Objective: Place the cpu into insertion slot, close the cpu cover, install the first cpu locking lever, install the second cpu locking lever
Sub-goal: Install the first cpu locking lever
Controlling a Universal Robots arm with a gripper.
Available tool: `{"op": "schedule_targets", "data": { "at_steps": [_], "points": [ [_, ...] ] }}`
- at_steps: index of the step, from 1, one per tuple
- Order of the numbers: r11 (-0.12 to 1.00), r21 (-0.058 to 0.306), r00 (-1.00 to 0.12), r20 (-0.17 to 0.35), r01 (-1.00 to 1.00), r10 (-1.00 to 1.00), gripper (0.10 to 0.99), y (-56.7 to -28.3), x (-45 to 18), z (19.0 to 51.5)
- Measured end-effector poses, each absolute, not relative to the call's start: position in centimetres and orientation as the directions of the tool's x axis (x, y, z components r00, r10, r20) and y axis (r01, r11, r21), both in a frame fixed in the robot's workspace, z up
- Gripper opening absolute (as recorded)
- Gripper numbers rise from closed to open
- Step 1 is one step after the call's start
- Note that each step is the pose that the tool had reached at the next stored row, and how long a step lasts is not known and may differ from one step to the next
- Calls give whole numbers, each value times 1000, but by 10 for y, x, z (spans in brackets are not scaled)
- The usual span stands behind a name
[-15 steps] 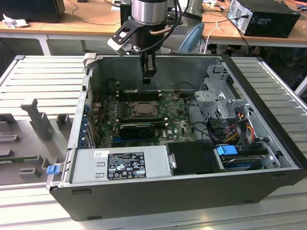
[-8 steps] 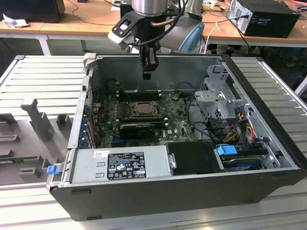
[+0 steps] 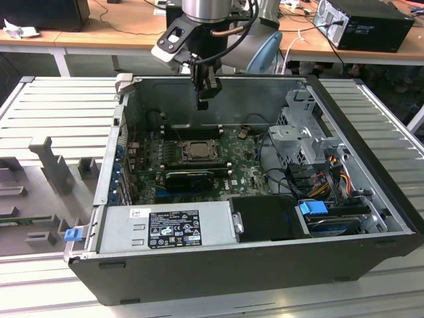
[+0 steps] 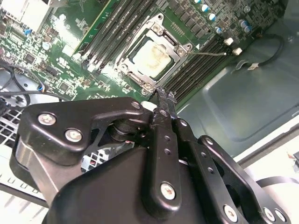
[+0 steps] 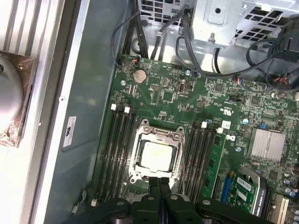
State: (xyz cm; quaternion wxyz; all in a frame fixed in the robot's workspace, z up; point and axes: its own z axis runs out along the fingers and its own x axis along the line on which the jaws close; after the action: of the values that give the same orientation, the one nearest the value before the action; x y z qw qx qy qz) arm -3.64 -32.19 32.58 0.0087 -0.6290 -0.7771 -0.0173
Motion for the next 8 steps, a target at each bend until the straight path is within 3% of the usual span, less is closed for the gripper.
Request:
{"op": "schedule_targets", "data": {
  "at_steps": [8],
  "points": [
    [304,16,-304,35,953,952,106,-322,-36,326]
  ]
}}
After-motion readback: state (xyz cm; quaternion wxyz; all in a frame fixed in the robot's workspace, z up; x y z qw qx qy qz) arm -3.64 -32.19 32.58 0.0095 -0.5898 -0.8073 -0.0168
